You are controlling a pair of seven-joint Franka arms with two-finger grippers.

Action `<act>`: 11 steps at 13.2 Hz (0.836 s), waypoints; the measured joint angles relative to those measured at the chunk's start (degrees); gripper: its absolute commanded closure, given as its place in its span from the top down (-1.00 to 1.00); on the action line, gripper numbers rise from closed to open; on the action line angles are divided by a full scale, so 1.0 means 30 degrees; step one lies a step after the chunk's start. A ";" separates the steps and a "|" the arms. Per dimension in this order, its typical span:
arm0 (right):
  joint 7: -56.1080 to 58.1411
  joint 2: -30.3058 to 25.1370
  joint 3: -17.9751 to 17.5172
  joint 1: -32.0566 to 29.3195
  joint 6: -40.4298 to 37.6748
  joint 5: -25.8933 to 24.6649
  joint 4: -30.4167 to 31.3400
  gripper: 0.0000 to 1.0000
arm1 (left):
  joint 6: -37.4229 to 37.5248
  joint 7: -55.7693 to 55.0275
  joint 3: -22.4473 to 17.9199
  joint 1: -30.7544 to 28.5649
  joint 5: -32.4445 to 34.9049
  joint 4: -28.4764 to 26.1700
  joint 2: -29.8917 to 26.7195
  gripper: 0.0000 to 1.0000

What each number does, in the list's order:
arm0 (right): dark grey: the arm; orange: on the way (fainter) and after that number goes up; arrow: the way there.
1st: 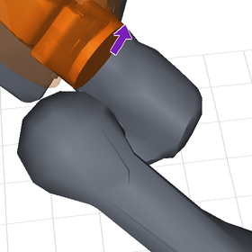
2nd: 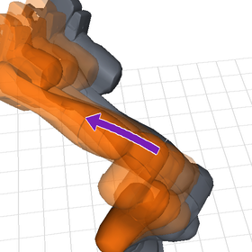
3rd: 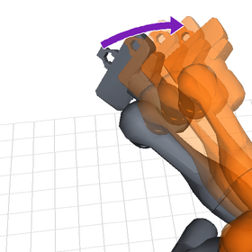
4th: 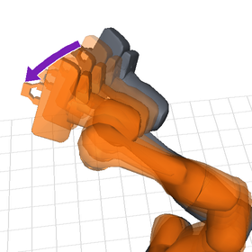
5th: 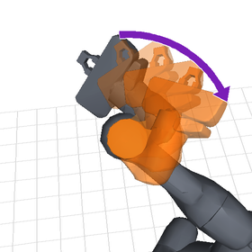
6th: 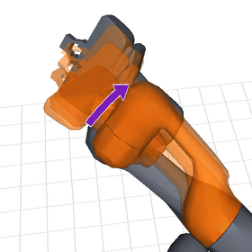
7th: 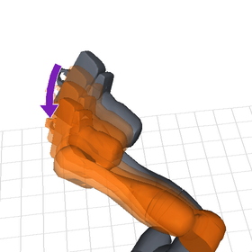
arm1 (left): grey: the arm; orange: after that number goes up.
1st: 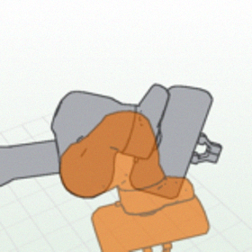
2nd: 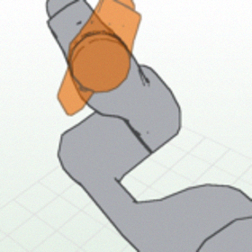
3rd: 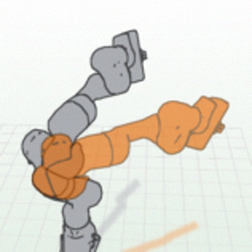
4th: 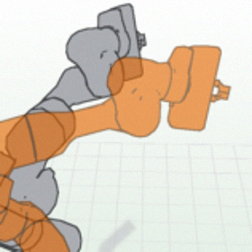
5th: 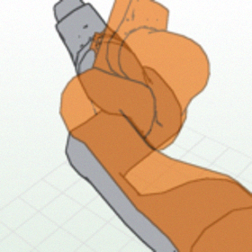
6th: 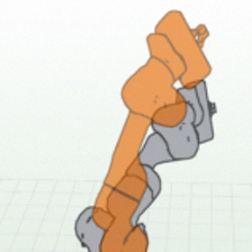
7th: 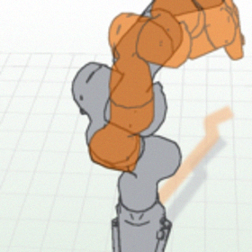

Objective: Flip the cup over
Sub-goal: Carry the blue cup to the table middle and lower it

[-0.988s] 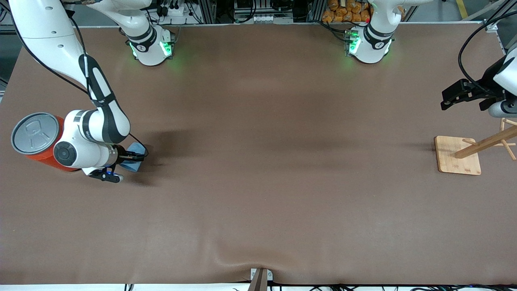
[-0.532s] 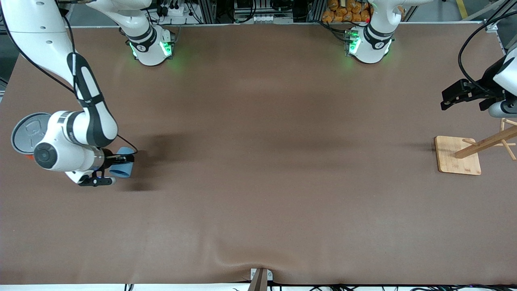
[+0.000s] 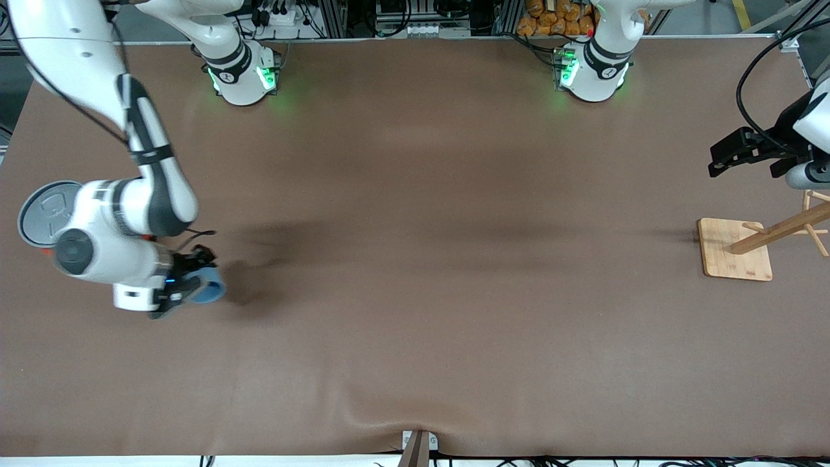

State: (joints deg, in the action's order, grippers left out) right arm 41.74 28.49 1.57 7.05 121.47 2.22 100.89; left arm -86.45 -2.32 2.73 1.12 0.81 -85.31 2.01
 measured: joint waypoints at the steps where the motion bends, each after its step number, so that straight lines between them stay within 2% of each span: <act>1: 0.0758 0.0007 -0.0076 0.1335 0.0159 -0.0004 -0.0112 0.13 | 0.0000 0.0000 0.0005 0.0003 0.0000 0.0000 0.0001 1.00; 6: 0.3460 0.0983 -0.0116 0.7893 0.0189 -0.0228 -0.2007 0.13 | 0.0000 -0.0005 0.0004 0.0002 0.0000 0.0000 0.0002 1.00; 9: 0.3548 0.2494 -0.0056 1.0557 0.1484 -0.1668 -0.2306 0.14 | 0.0000 -0.0004 0.0005 0.0001 0.0000 -0.0001 0.0021 1.00; 11: 0.3503 0.3367 0.0000 1.1369 0.2113 -0.2602 -0.2471 0.16 | 0.0000 -0.0004 0.0018 0.0038 0.0000 -0.0001 0.0059 1.00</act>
State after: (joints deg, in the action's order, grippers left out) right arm 52.25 38.59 1.57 41.15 127.81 -5.59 93.48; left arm -86.45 -2.33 2.78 1.23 0.82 -85.31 2.19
